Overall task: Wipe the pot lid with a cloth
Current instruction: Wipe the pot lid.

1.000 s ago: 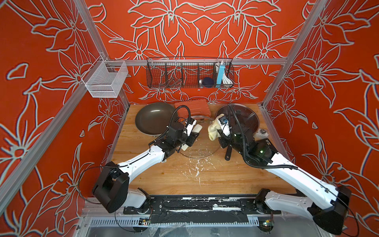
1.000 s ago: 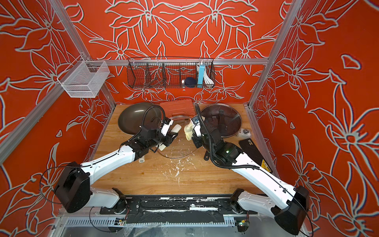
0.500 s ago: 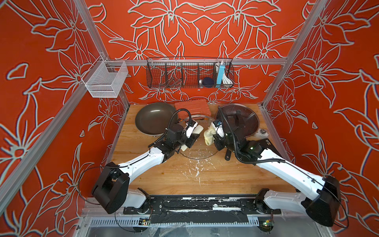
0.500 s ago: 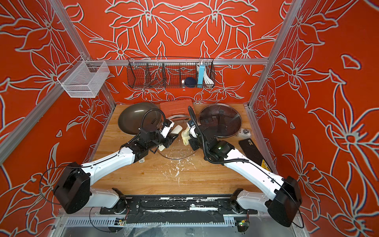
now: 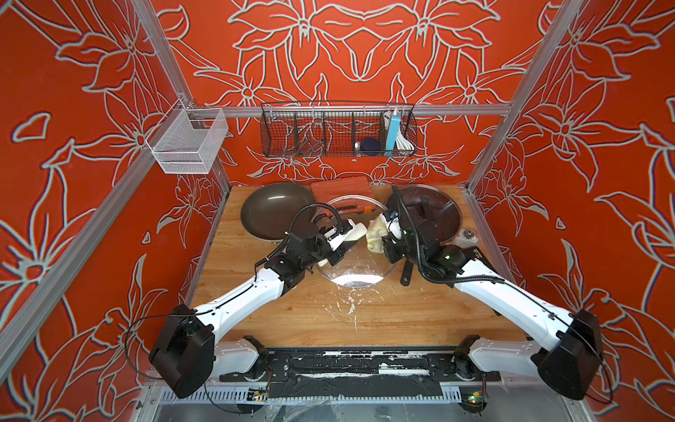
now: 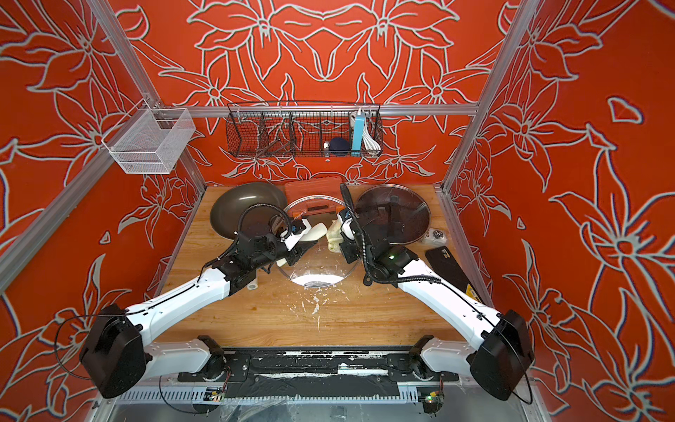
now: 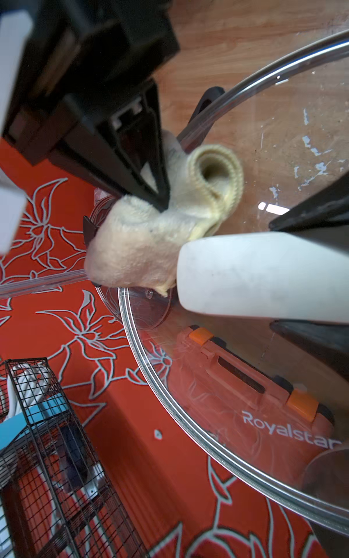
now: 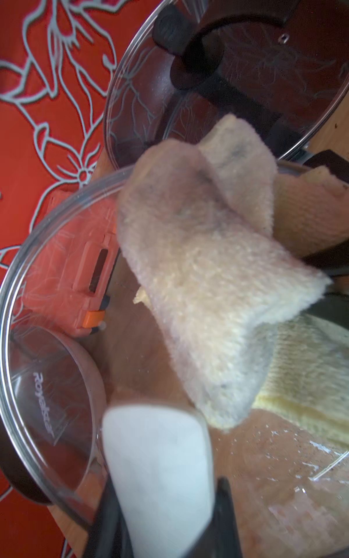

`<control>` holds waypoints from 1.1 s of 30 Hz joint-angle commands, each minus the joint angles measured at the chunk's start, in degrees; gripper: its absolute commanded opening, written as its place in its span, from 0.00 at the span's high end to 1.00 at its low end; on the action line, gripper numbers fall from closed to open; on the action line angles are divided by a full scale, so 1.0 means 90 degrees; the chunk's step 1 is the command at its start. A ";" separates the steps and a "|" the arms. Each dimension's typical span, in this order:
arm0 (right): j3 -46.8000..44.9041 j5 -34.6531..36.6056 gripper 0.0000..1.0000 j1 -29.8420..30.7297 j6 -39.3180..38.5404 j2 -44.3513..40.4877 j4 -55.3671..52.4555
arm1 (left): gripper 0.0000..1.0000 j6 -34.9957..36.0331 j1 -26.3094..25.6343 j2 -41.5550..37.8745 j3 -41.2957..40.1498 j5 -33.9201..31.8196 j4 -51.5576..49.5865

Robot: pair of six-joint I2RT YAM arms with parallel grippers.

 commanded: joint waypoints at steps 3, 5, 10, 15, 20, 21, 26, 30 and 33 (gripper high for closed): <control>0.0598 -0.0018 1.00 -0.0374 -0.0120 0.0203 -0.0189 | 1.00 0.1104 -0.0035 -0.0706 0.0186 0.0630 0.1579; 0.0881 -0.0108 1.00 -0.0411 -0.0302 0.0377 -0.0241 | 1.00 0.1441 -0.0045 -0.0738 0.0082 0.0710 0.1690; 0.1594 -0.0837 1.00 -0.0405 -0.0554 0.0953 -0.0399 | 1.00 0.1852 -0.0081 -0.0797 0.0119 0.0889 0.1482; 0.2230 -0.1511 1.00 -0.0172 -0.0751 0.1458 -0.0649 | 1.00 0.2590 -0.0198 -0.0757 0.0288 0.1108 0.1052; 0.2731 -0.1439 1.00 0.0381 -0.1034 0.1828 -0.0836 | 1.00 0.3099 -0.0321 -0.0650 0.0408 0.1146 0.0796; 0.2823 -0.1429 1.00 0.0472 -0.1071 0.1904 -0.0881 | 1.00 0.3077 -0.0318 -0.0639 0.0424 0.1163 0.0808; 0.3286 -0.1567 1.00 0.0875 -0.1274 0.2356 -0.1136 | 1.00 0.3112 -0.0367 -0.0606 0.0489 0.1183 0.0797; 0.3393 -0.1452 1.00 0.0935 -0.1161 0.2480 -0.1172 | 1.00 0.3041 -0.0375 -0.0601 0.0458 0.1112 0.0868; 0.3266 -0.1082 1.00 0.0910 -0.1105 0.2332 -0.1004 | 1.00 0.3004 -0.0381 -0.0617 0.0359 0.1011 0.0937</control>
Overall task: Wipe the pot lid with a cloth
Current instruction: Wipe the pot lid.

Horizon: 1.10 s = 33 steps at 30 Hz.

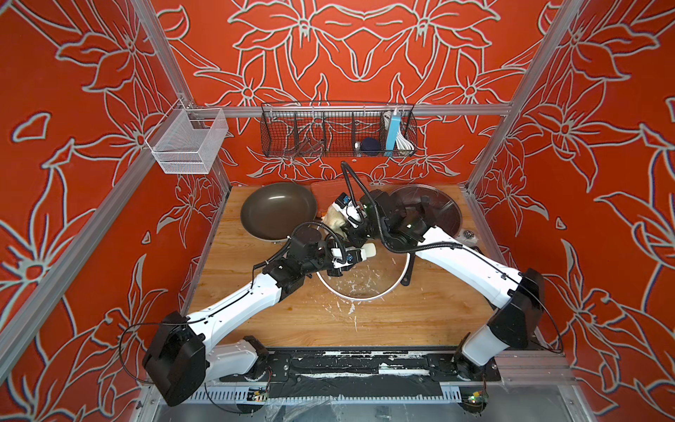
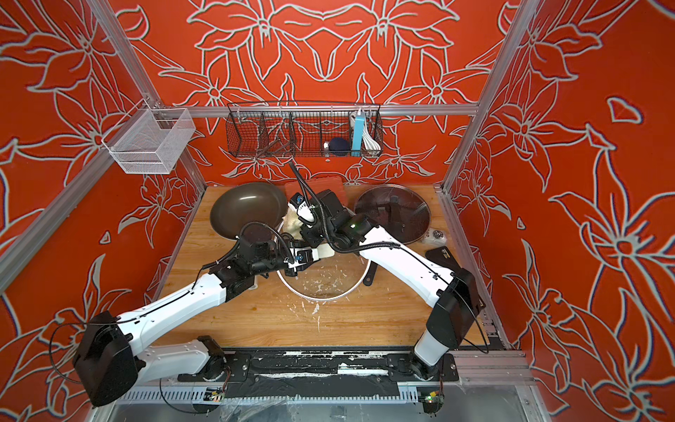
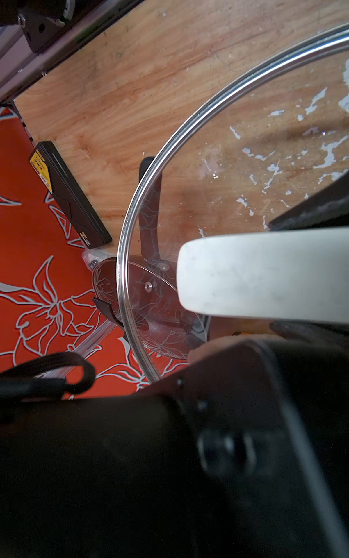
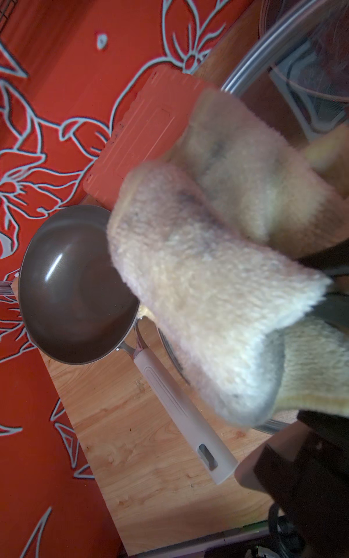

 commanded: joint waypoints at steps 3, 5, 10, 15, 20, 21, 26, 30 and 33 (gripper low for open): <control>-0.0084 0.0630 1.00 -0.0135 0.0046 -0.0267 0.0041 | 1.00 0.0130 -0.0037 -0.0332 0.0317 0.0044 0.1781; -0.0169 0.0714 1.00 -0.0304 0.0135 -0.0392 0.0092 | 1.00 0.0053 -0.0040 -0.0336 0.0282 0.0007 0.1850; -0.0443 0.0792 1.00 -0.0762 0.0372 -0.0687 0.0124 | 1.00 -0.0186 -0.0046 -0.0338 0.0229 0.0010 0.2021; -0.0864 0.0978 1.00 -0.1265 0.0633 -0.1106 0.0095 | 1.00 -0.0647 -0.0066 -0.0317 0.0198 -0.0243 0.2243; -0.1564 0.1091 1.00 -0.1693 0.0803 -0.1747 0.0191 | 1.00 -0.1361 -0.0162 -0.0247 0.0216 -0.0628 0.2547; -0.1701 0.1087 1.00 -0.1747 0.0818 -0.1879 0.0203 | 1.00 -0.1510 -0.0199 -0.0215 0.0224 -0.0768 0.2602; -0.2369 0.0932 1.00 -0.1785 0.0786 -0.2567 0.0194 | 1.00 -0.2431 -0.0281 -0.0131 0.0375 -0.1359 0.2733; -0.2815 0.0407 1.00 -0.1763 0.0693 -0.3018 0.0070 | 1.00 -0.3268 -0.0310 -0.0092 0.0603 -0.1764 0.2572; -0.3023 0.0247 1.00 -0.1614 0.0627 -0.3287 -0.0040 | 1.00 -0.3676 -0.0320 -0.0053 0.0693 -0.1933 0.2548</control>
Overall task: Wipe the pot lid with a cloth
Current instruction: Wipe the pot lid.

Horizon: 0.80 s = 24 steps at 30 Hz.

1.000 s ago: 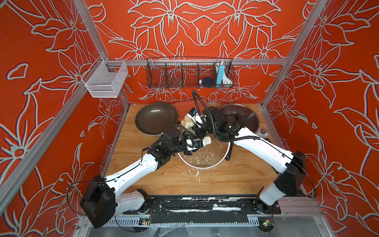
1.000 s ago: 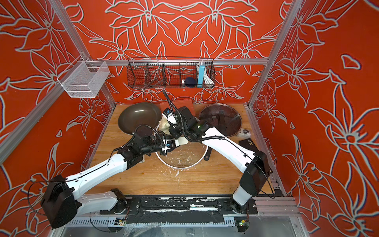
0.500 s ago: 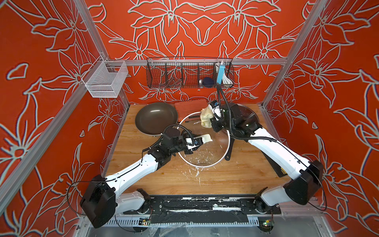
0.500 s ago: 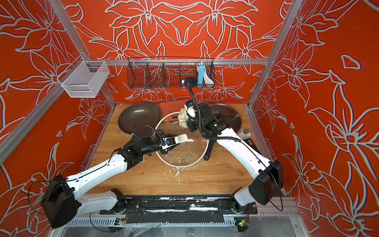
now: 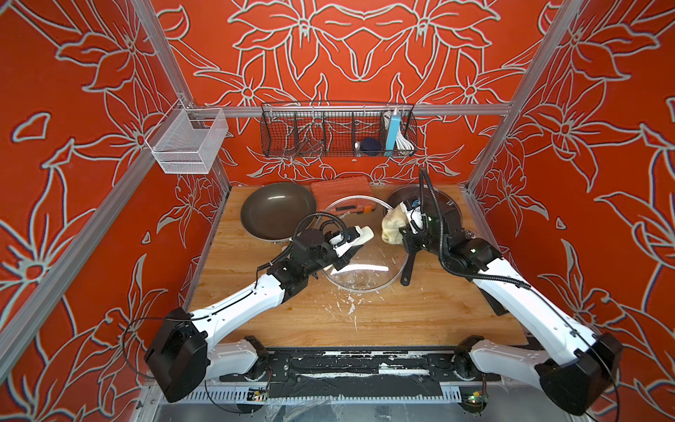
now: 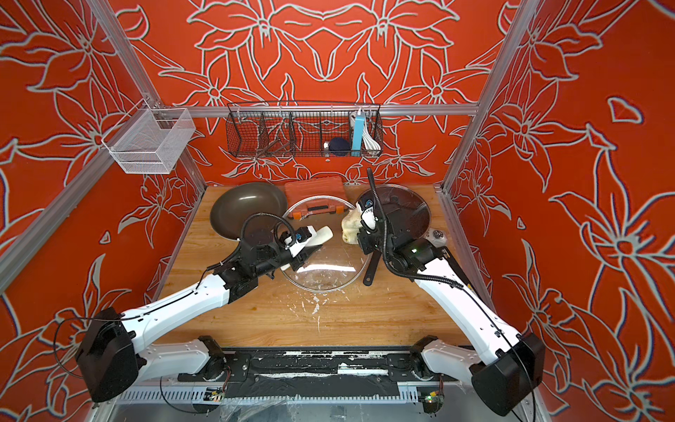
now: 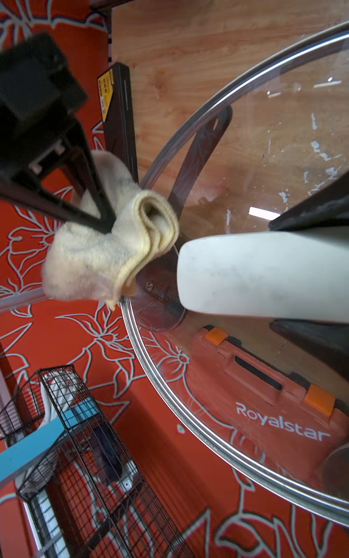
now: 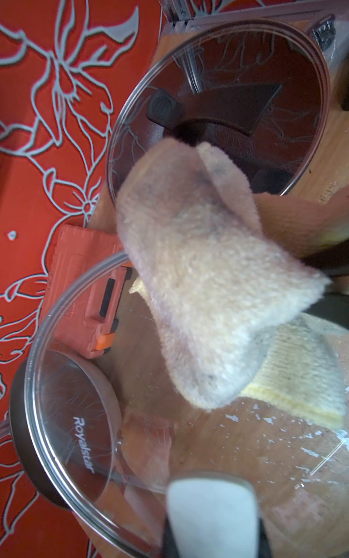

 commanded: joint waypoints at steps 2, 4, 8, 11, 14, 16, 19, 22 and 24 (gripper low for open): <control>-0.0270 -0.0318 1.00 0.0268 -0.0110 -0.0381 -0.0120 | 1.00 -0.0916 -0.0033 -0.0149 0.0783 -0.0355 0.1581; -0.0348 -0.0295 1.00 0.0482 -0.0133 -0.0470 -0.0187 | 1.00 -0.1204 -0.0033 -0.0093 0.0929 -0.0515 0.1481; -0.0391 -0.0141 1.00 0.0952 -0.0140 -0.0447 -0.0206 | 1.00 -0.1553 -0.0033 -0.0040 0.1116 -0.0752 0.1332; -0.0377 -0.0166 1.00 0.1242 -0.0030 -0.0325 -0.0066 | 1.00 -0.1787 -0.0033 -0.0017 0.1194 -0.0818 0.1306; -0.0293 -0.0169 1.00 0.1567 0.0055 -0.0090 0.0098 | 1.00 -0.1999 -0.0044 0.0020 0.1289 -0.0883 0.1227; -0.0213 -0.0143 1.00 0.1796 0.0067 0.0069 0.0190 | 1.00 -0.2129 -0.0038 0.0037 0.1315 -0.0957 0.1195; -0.0093 -0.0100 1.00 0.2121 0.0065 0.0286 0.0326 | 1.00 -0.2317 -0.0043 0.0072 0.1344 -0.1041 0.1141; 0.0030 -0.0086 1.00 0.2393 0.0059 0.0536 0.0418 | 1.00 -0.2419 -0.0043 0.0097 0.1356 -0.1073 0.1113; 0.0091 -0.0066 1.00 0.2490 0.0070 0.0655 0.0434 | 1.00 -0.2398 -0.0043 0.0099 0.1345 -0.1072 0.1119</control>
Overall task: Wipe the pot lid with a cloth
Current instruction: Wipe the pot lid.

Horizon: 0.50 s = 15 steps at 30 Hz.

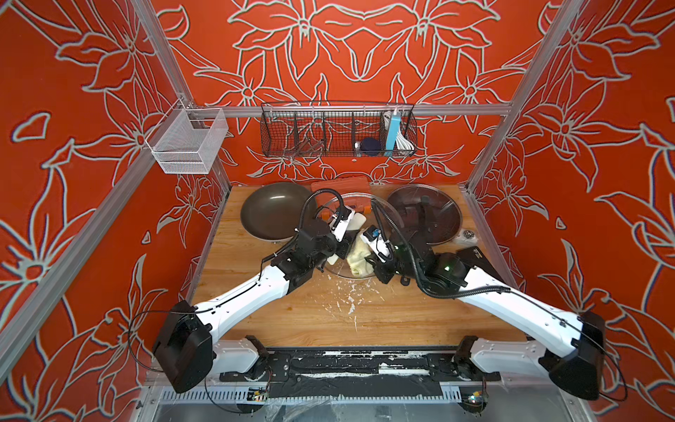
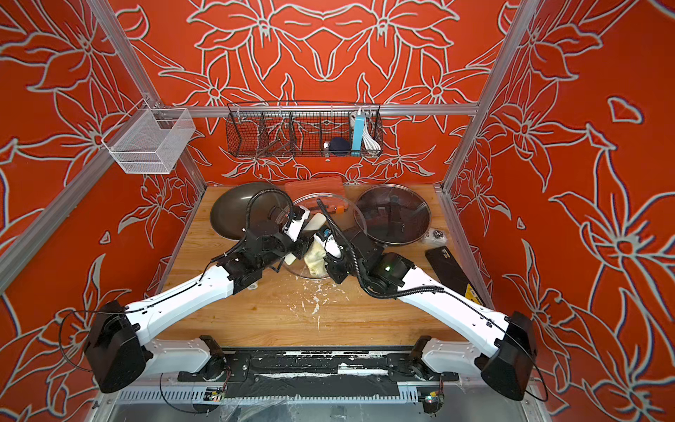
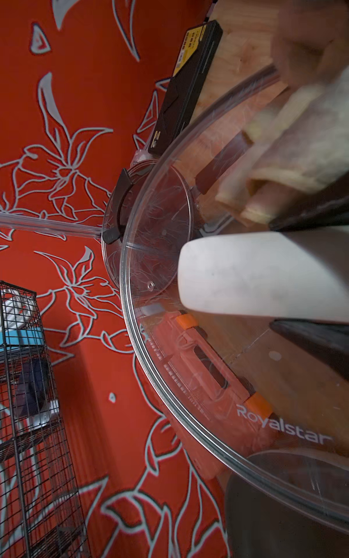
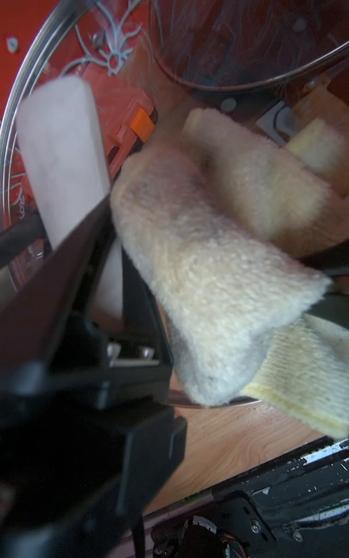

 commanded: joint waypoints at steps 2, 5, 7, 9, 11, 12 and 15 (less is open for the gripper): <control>0.0163 0.0150 1.00 0.0145 0.0173 0.0084 0.0211 | 1.00 -0.0220 -0.0038 -0.0307 0.0587 0.0005 0.1730; -0.0004 0.0731 1.00 0.0094 0.0217 -0.0192 0.0259 | 1.00 -0.0038 -0.0038 -0.0348 0.0542 -0.0062 0.1726; -0.0141 0.0978 1.00 -0.0036 0.0207 -0.0449 0.0196 | 1.00 0.0079 -0.0038 -0.0382 0.0550 -0.0089 0.1685; -0.0264 0.1077 1.00 -0.0236 0.0205 -0.0698 0.0103 | 1.00 0.0174 -0.0038 -0.0418 0.0542 -0.0045 0.1718; -0.0375 0.1053 1.00 -0.0530 0.0211 -0.0923 0.0030 | 1.00 0.0344 -0.0038 -0.0444 0.0514 0.0067 0.1784; -0.0426 0.1009 1.00 -0.0702 0.0211 -0.1023 -0.0009 | 1.00 0.0438 -0.0038 -0.0456 0.0489 0.0143 0.1823; -0.0490 0.0767 1.00 -0.1306 0.0214 -0.1188 -0.0015 | 1.00 0.0683 -0.0038 -0.0525 0.0423 0.0366 0.1959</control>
